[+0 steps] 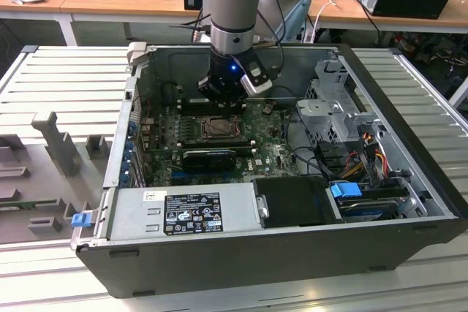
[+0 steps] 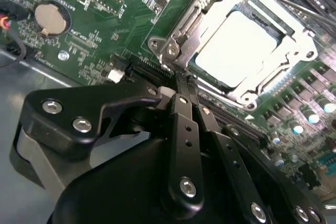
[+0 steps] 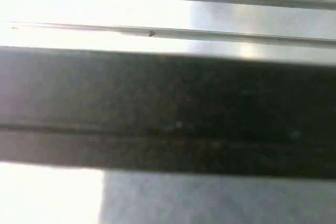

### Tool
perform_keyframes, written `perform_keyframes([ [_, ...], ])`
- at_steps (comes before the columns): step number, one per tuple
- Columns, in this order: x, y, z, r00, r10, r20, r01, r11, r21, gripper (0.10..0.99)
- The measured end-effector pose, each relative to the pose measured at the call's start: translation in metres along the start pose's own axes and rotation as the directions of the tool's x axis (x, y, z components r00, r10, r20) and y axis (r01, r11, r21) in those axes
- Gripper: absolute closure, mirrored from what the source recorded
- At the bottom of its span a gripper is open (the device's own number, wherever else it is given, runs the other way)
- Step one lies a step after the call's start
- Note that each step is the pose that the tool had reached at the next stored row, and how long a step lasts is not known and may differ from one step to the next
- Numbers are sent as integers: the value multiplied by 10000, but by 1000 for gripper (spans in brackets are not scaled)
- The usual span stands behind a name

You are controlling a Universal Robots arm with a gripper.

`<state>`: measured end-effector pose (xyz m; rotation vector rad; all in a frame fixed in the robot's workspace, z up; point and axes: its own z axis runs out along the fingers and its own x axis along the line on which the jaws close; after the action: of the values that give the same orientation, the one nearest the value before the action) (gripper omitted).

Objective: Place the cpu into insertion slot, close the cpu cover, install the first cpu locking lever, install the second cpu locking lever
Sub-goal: 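Install the first cpu locking lever, then install the second cpu locking lever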

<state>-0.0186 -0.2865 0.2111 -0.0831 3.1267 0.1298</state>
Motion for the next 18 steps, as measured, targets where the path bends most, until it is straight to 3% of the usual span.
perform_keyframes([
  [2, -2, 9, -103, 10000, -1, -1, 1, 10000, 0, 980],
  [13, 1, -48, -107, 10000, -1, -2, 1, 10000, 1, 980],
  [18, 4, -111, -111, 10000, -1, -3, 1, 10000, 2, 980],
])
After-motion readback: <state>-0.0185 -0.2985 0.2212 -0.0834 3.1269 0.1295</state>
